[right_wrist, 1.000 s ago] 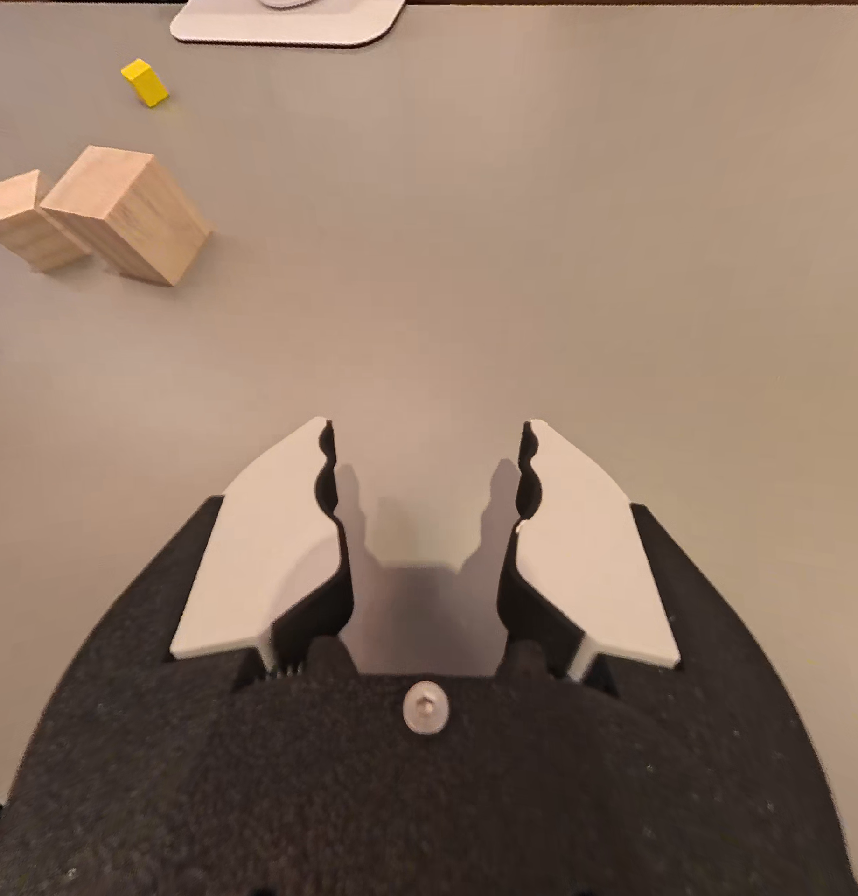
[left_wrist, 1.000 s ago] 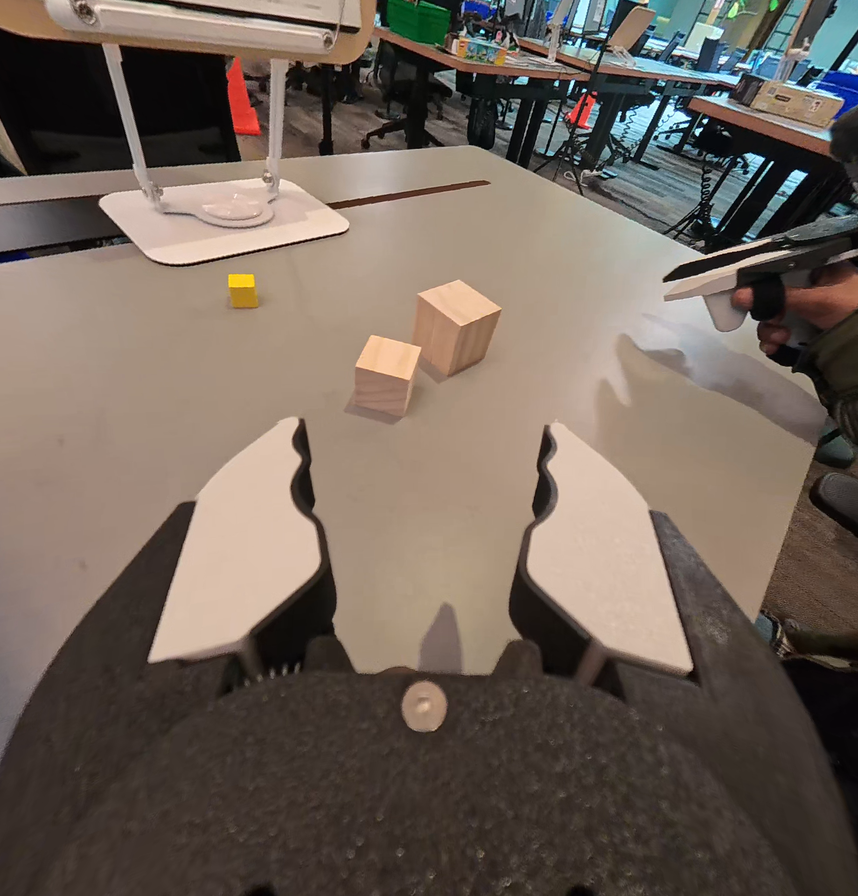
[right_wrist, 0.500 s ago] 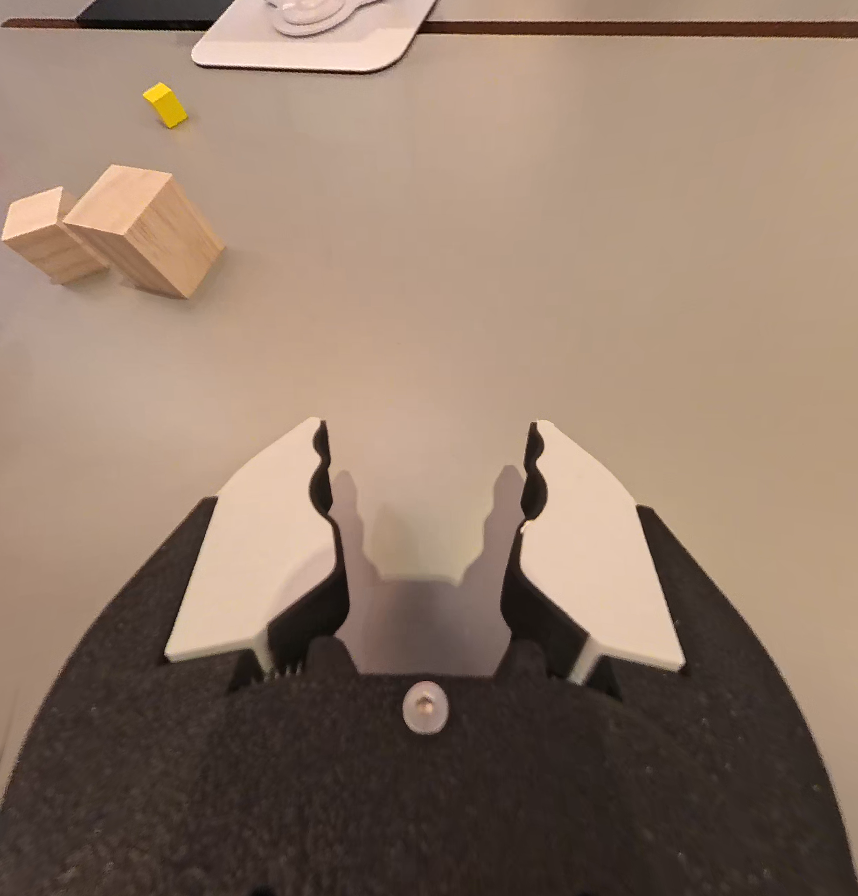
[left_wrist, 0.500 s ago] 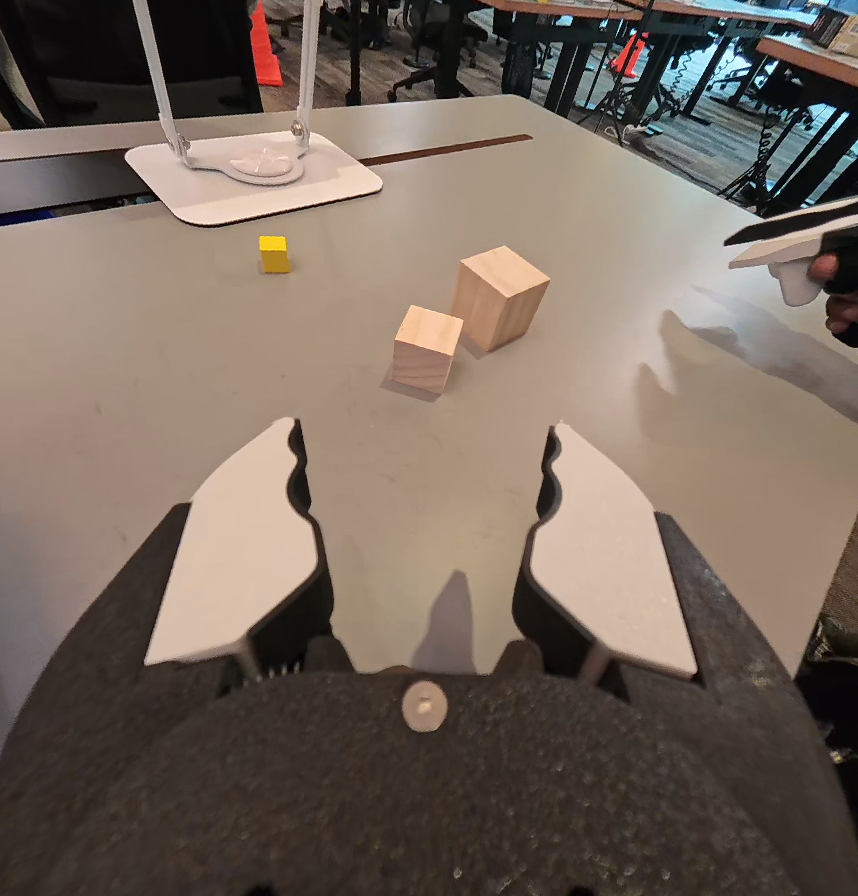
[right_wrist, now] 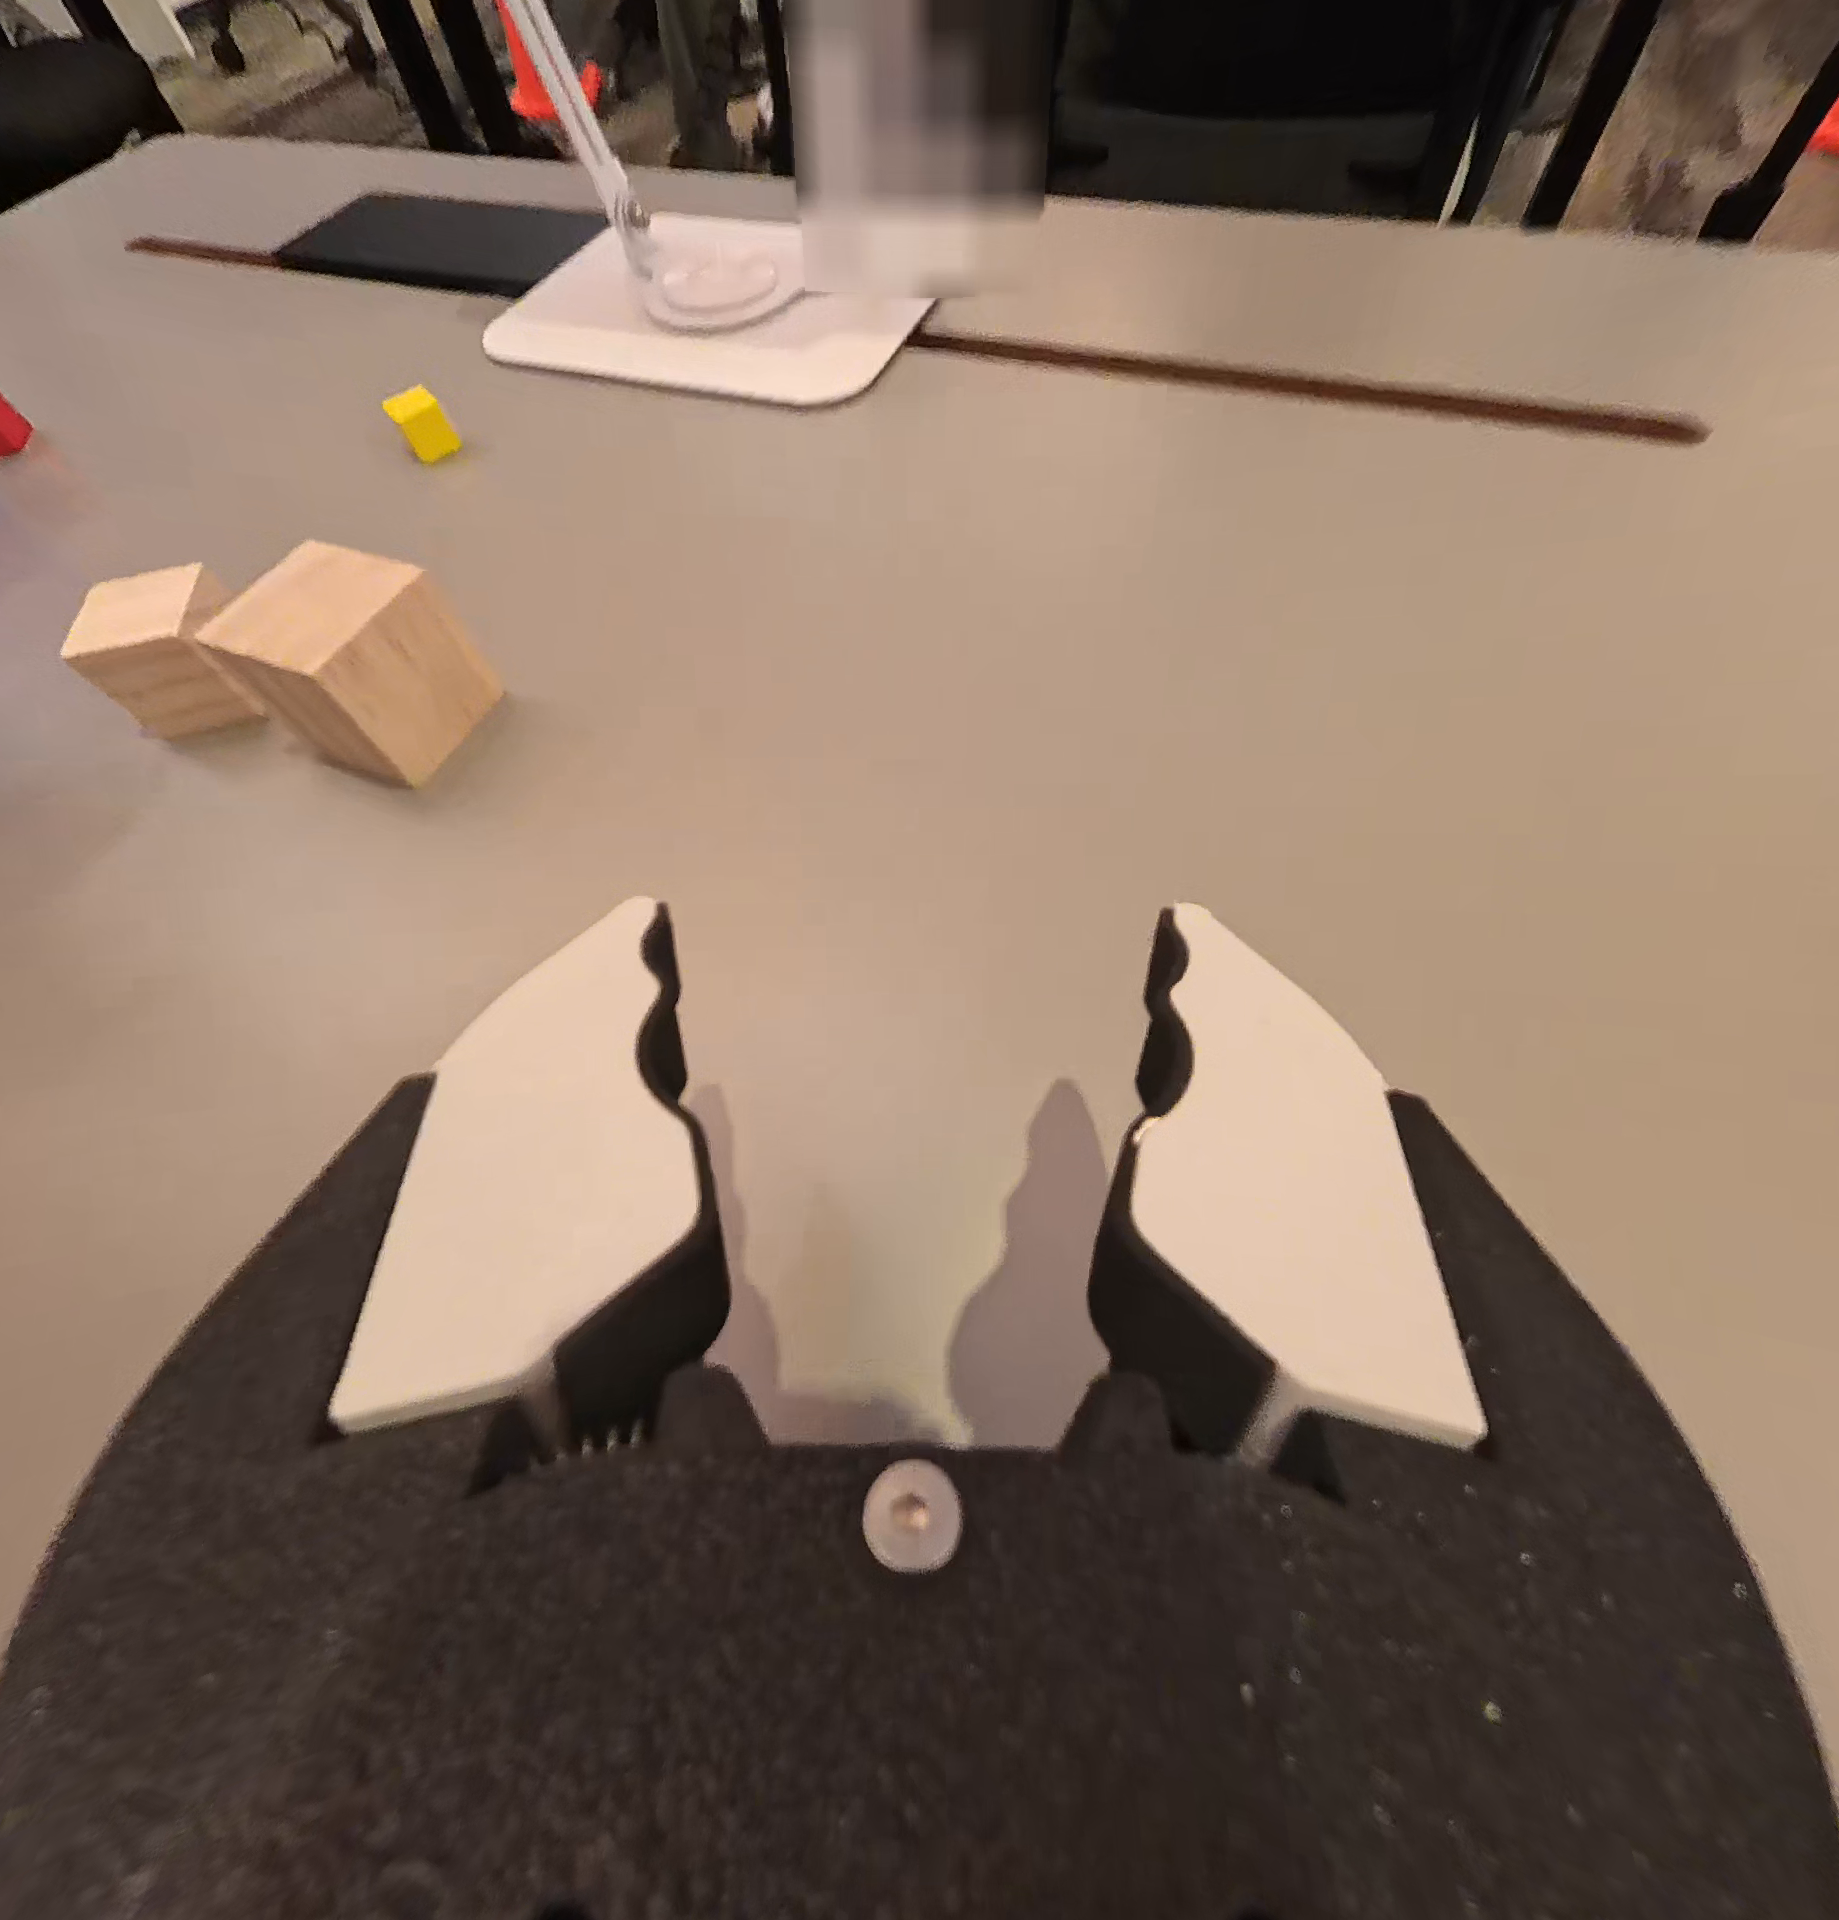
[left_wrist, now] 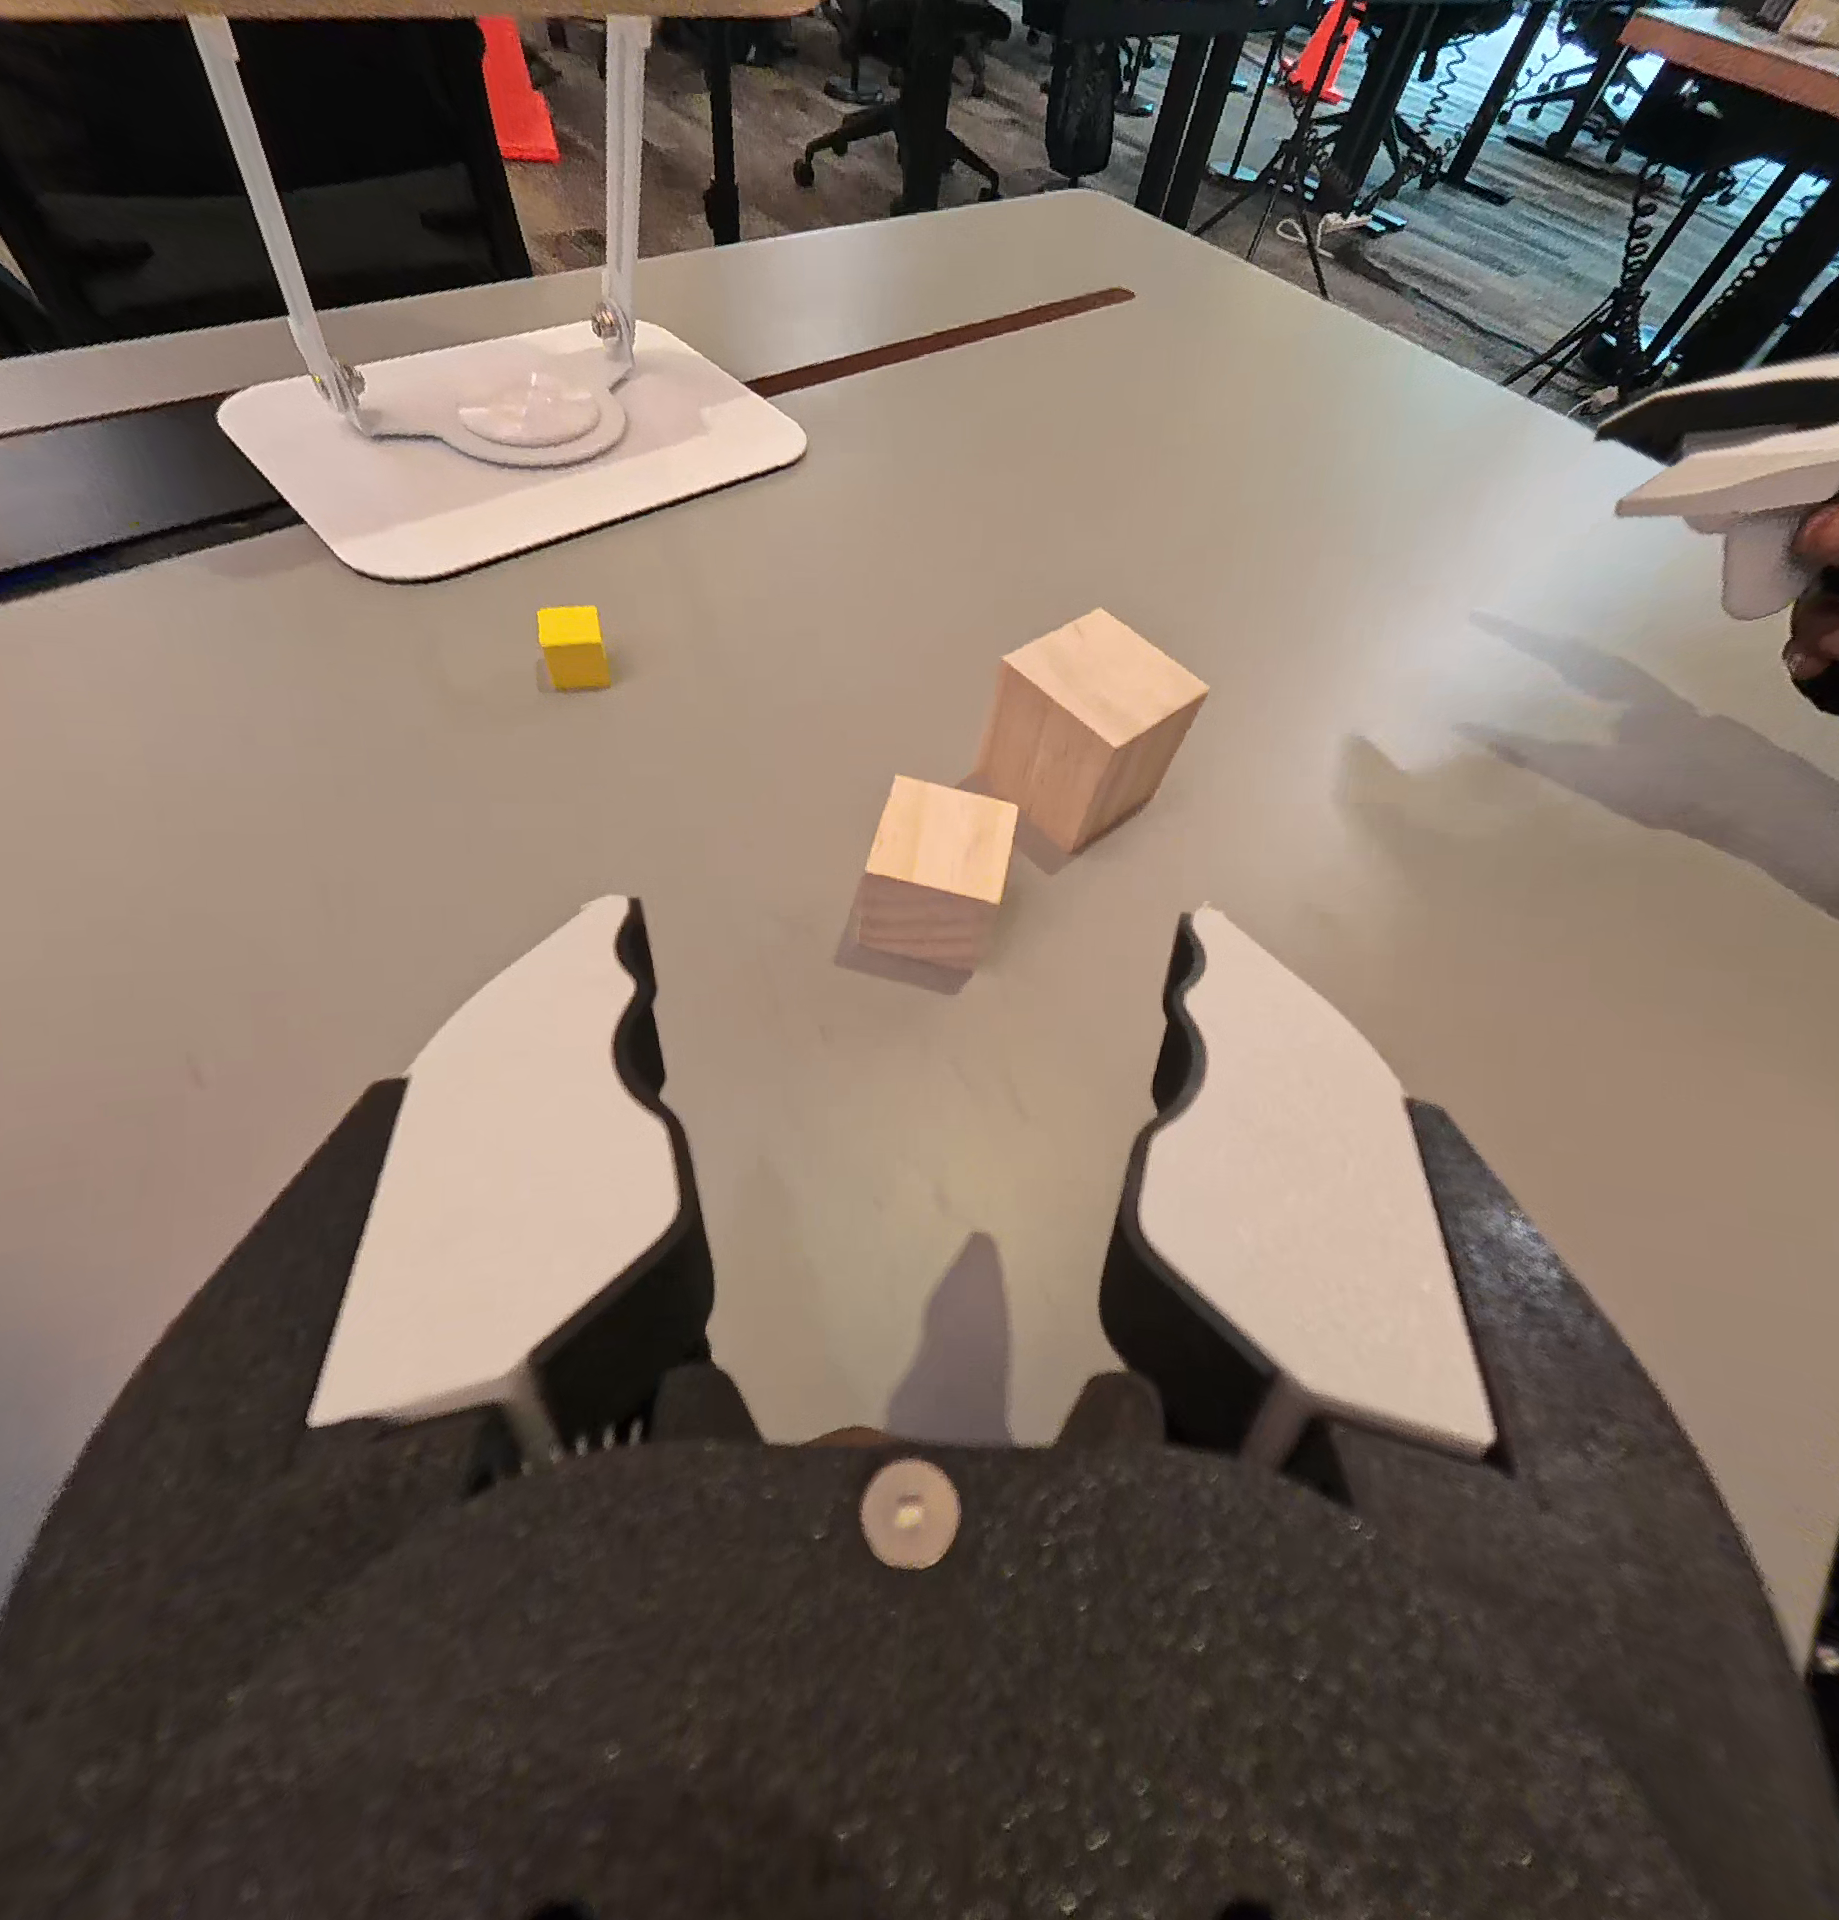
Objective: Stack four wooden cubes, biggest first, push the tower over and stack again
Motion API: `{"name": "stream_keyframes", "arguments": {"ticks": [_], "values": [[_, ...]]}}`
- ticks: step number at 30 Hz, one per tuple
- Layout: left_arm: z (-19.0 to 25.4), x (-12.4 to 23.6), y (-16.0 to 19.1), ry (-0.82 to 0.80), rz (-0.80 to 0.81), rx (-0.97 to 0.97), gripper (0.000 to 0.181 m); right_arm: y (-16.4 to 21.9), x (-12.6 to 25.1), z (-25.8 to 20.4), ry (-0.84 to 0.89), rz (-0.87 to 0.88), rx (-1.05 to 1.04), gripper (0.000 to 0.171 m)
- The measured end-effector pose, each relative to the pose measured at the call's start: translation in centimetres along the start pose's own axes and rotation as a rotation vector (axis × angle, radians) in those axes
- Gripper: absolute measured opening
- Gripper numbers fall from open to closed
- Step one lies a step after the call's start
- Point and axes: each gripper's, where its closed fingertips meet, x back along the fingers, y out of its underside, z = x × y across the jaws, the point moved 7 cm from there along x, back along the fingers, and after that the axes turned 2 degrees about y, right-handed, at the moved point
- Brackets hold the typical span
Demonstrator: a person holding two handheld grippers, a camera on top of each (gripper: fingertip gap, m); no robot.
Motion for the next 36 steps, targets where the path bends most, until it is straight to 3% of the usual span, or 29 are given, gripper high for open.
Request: {"name": "stream_keyframes", "arguments": {"ticks": [5,14,19,23,28,36], "values": [[-0.8,-1.6,-1.0,-0.012,0.006,-0.020,0.094,-1.0,-0.5,0.6,0.033,0.109,0.031,0.077],[-2.0,-4.2,-1.5,-0.012,0.042,-0.038,0.095,-1.2,-1.8,1.0,0.008,0.115,0.057,0.078],[-1.6,-4.7,-1.0,0.052,0.035,-0.057,0.099,-1.7,-1.4,0.2,0.005,0.058,0.093,0.092],[-1.0,-5.2,-0.7,0.046,-0.016,-0.133,0.113,-2.2,-0.1,-0.6,-0.001,0.059,0.145,0.099],[-0.5,-6.4,-0.3,0.068,-0.099,-0.175,0.111,-2.0,0.4,-1.7,0.000,0.084,0.140,0.127],[-1.1,-8.4,1.7,0.020,-0.269,-0.178,0.098,-1.8,1.1,-3.7,-0.022,0.100,0.135,0.128]]}}
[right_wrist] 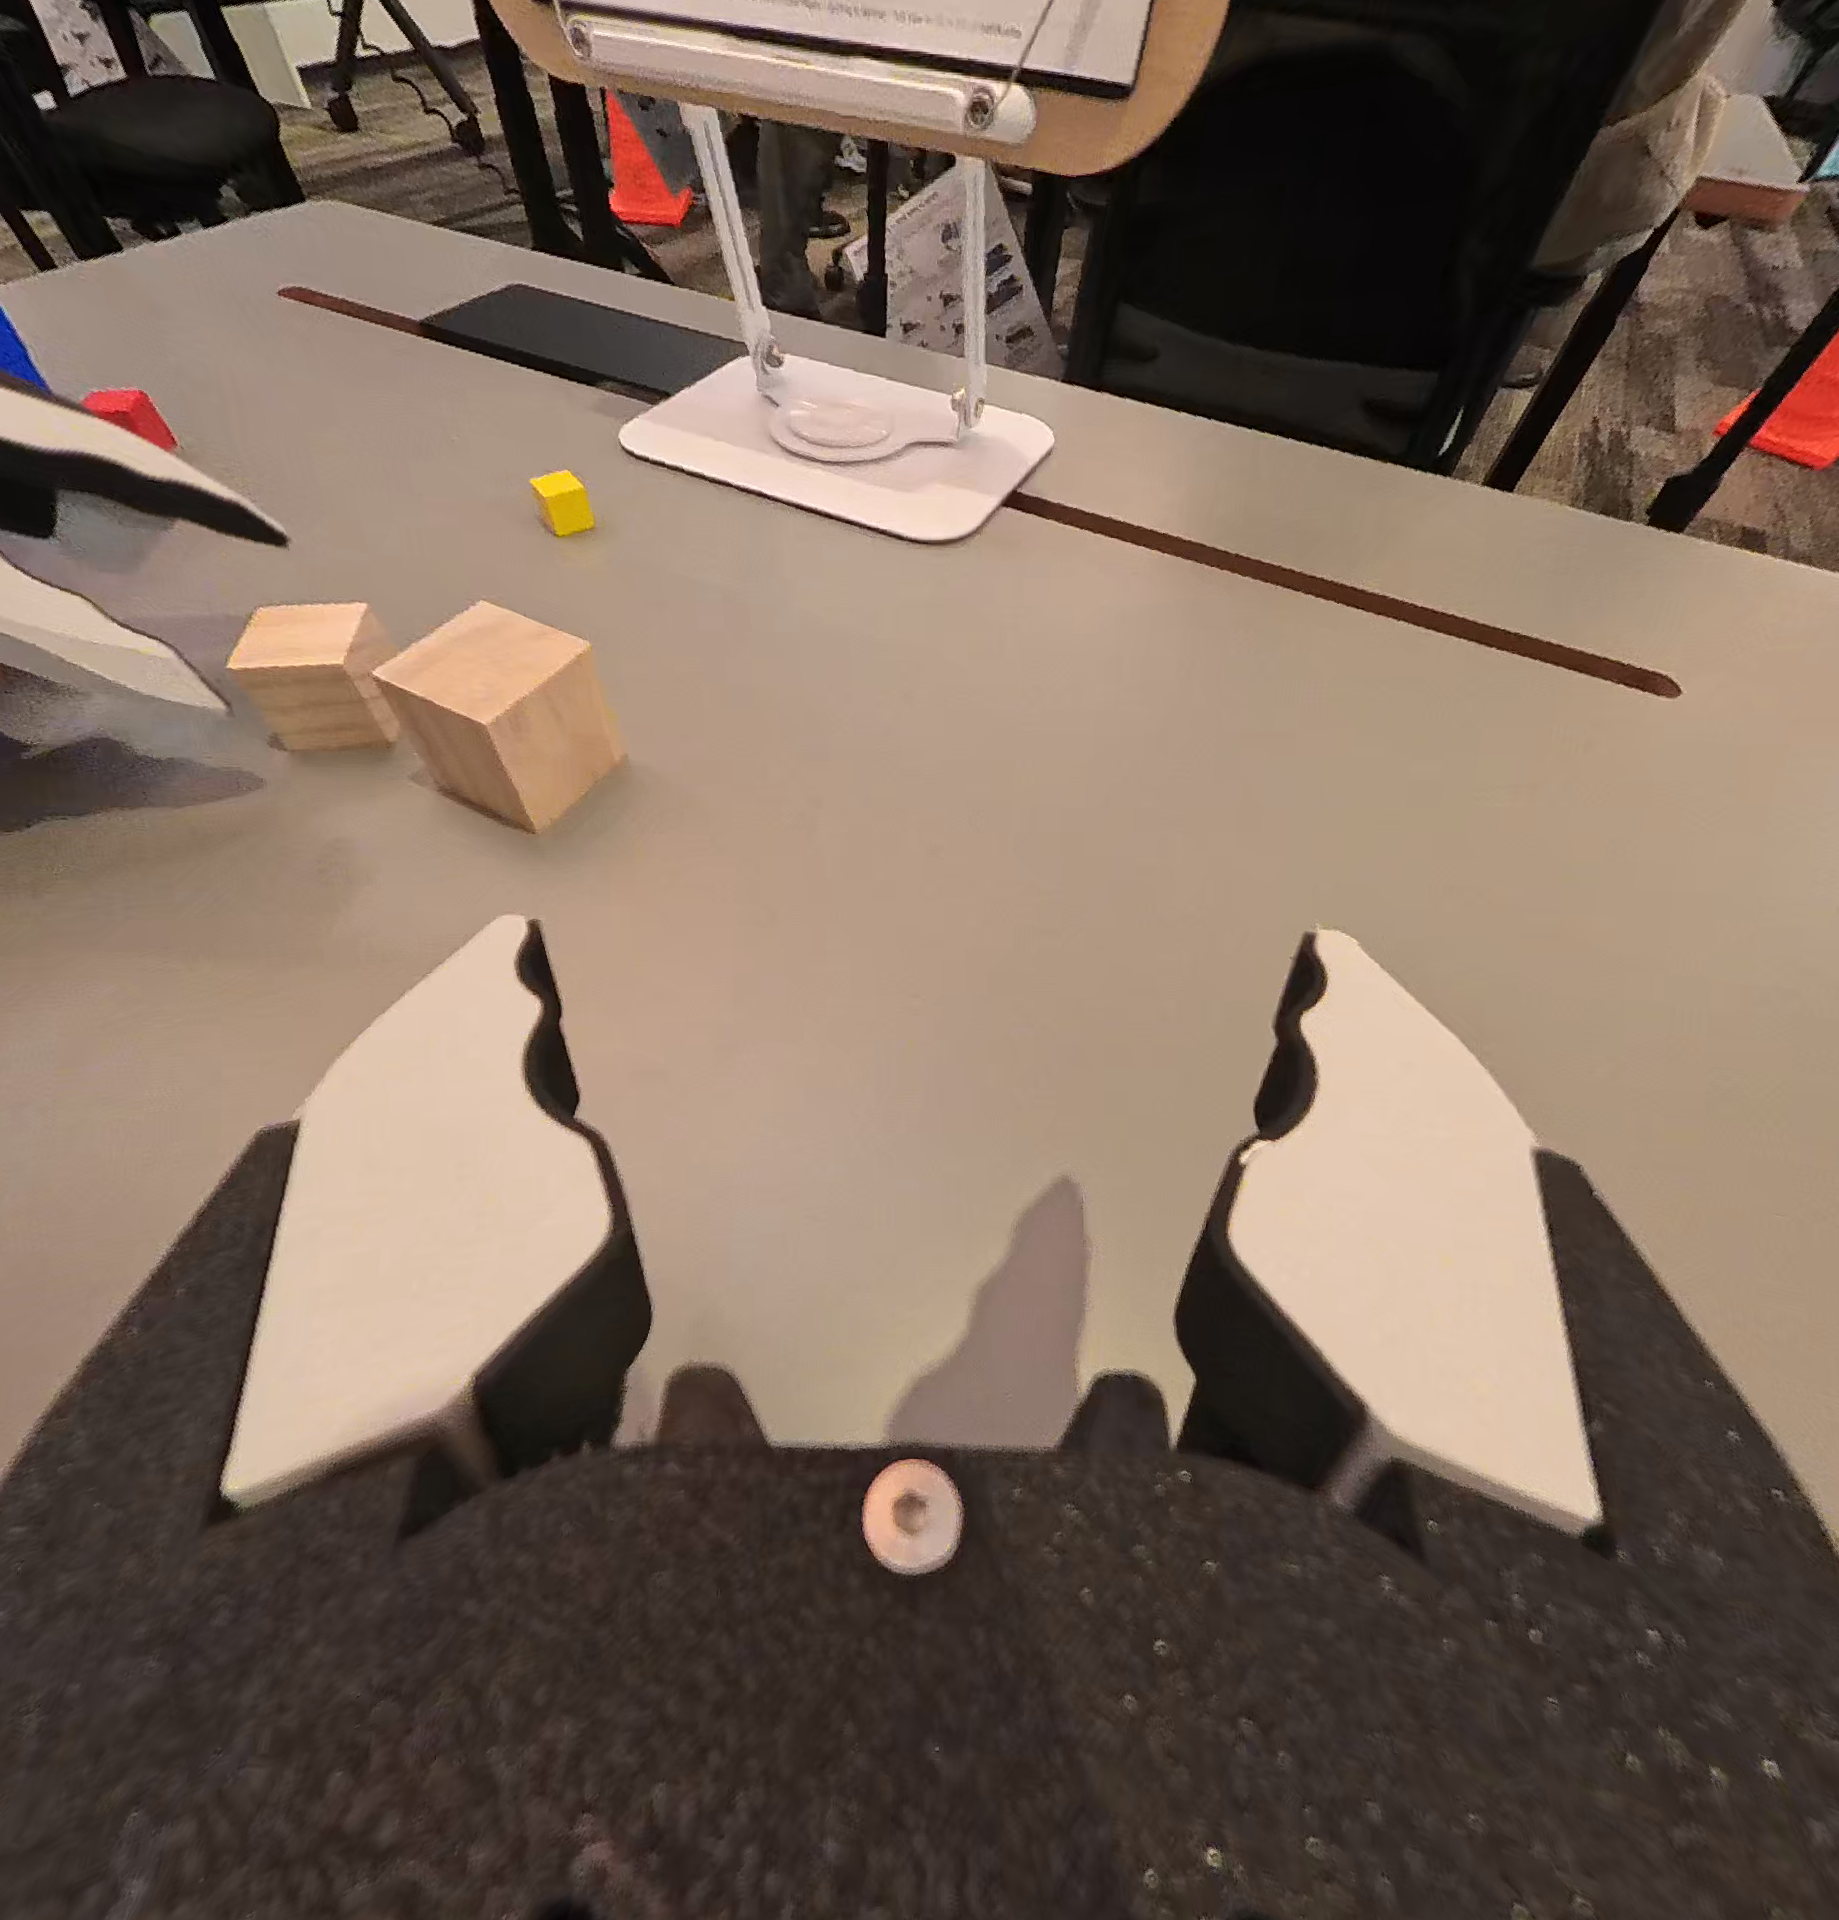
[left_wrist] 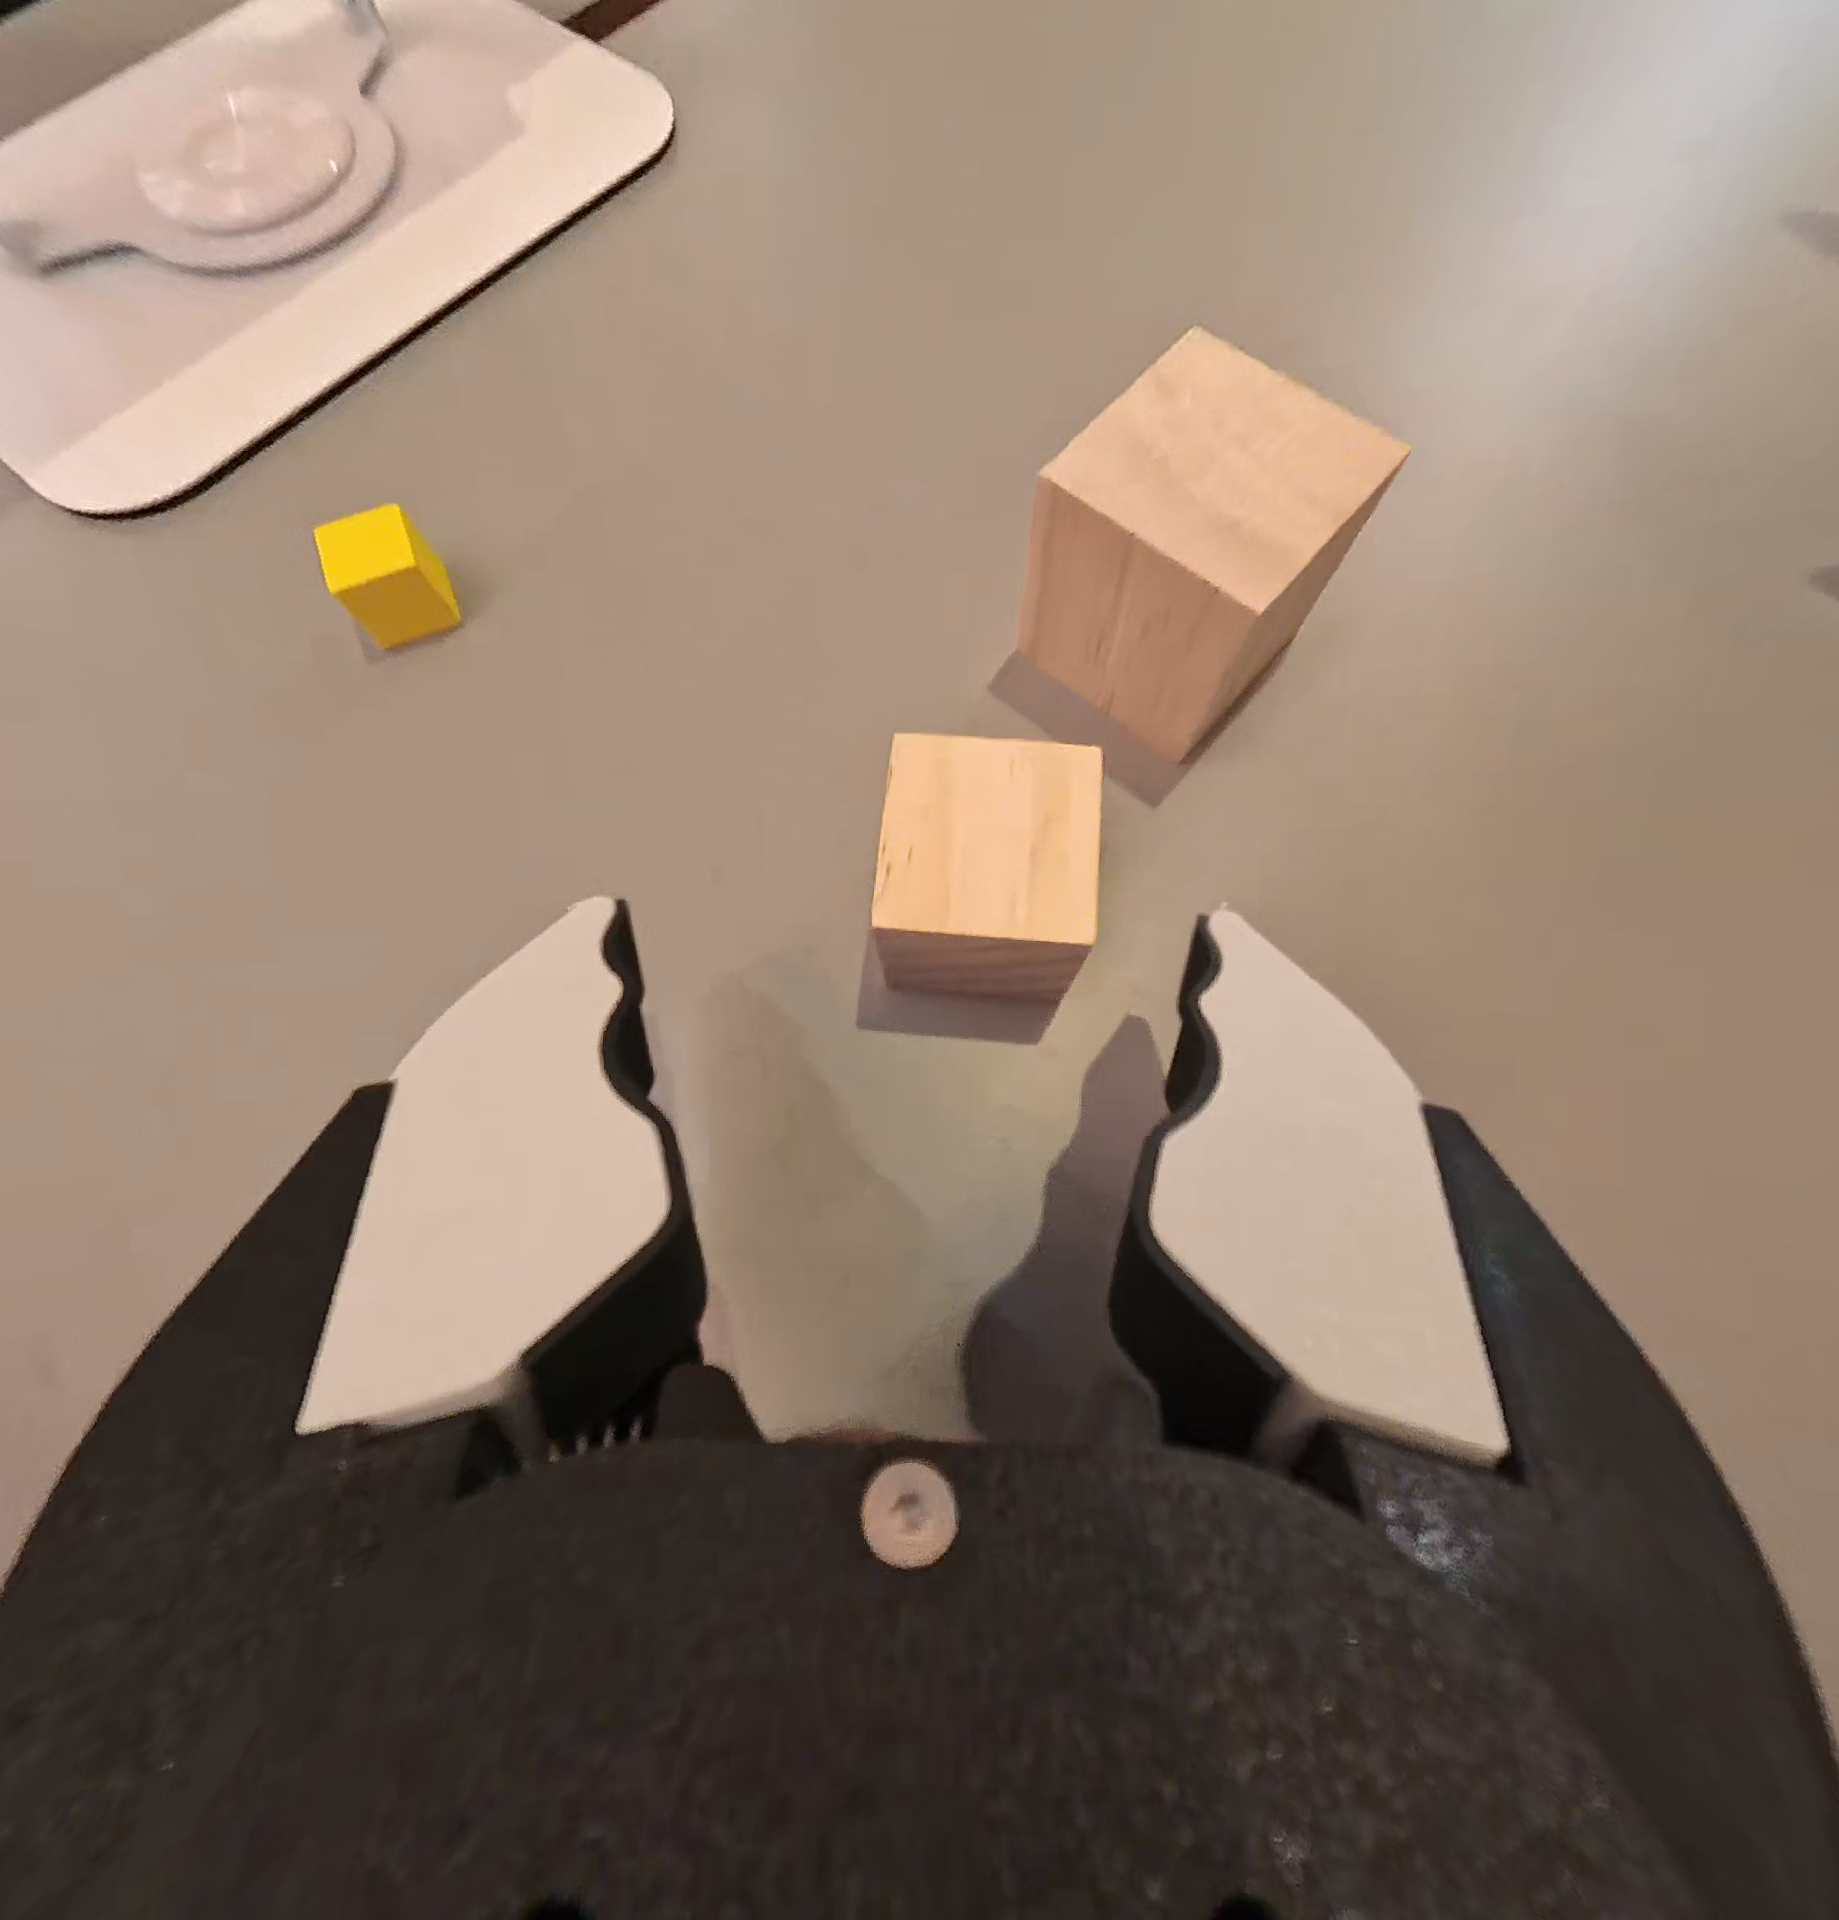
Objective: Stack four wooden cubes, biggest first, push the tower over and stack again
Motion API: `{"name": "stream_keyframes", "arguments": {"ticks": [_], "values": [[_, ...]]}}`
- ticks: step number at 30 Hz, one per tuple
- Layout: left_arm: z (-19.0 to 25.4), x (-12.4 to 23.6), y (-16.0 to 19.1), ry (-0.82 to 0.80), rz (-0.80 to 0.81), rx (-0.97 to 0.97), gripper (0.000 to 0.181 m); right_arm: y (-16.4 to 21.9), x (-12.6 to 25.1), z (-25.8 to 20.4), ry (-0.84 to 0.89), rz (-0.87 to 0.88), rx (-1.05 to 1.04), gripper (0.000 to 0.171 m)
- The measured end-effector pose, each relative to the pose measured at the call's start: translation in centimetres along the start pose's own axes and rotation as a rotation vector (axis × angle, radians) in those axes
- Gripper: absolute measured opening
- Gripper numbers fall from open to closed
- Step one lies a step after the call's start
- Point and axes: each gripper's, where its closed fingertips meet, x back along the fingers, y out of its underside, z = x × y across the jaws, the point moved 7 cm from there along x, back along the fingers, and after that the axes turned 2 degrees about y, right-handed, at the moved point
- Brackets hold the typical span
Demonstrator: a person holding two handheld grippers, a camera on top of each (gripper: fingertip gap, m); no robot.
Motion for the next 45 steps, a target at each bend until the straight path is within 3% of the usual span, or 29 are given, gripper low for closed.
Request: {"name": "stream_keyframes", "arguments": {"ticks": [11,15,17,24,30,37,45], "values": [[0.4,-1.7,0.0,0.008,-0.096,0.001,0.087,-0.6,-0.8,-0.6,-0.039,0.025,-0.006,0.124],[0.4,-2.0,0.1,0.031,-0.089,0.008,0.067,-0.1,-0.9,-0.4,-0.046,0.006,-0.008,0.123],[0.6,-2.1,0.0,0.071,-0.083,0.011,0.045,-0.1,-0.6,-0.1,-0.029,0.000,-0.013,0.123],[-0.5,-1.3,-1.5,0.086,-0.077,-0.002,0.045,-0.7,1.2,1.0,-0.014,0.078,-0.082,0.116],[-1.0,0.9,-6.6,0.264,0.039,-0.147,0.045,-0.4,2.0,0.9,-0.035,0.085,-0.073,0.114],[2.0,-1.7,-9.6,0.472,-0.021,-0.317,0.045,-0.5,2.2,1.3,-0.049,0.100,-0.074,0.113],[2.4,-3.7,-9.9,0.515,-0.045,-0.380,0.045,-0.8,1.8,1.3,-0.070,0.109,-0.069,0.113]]}}
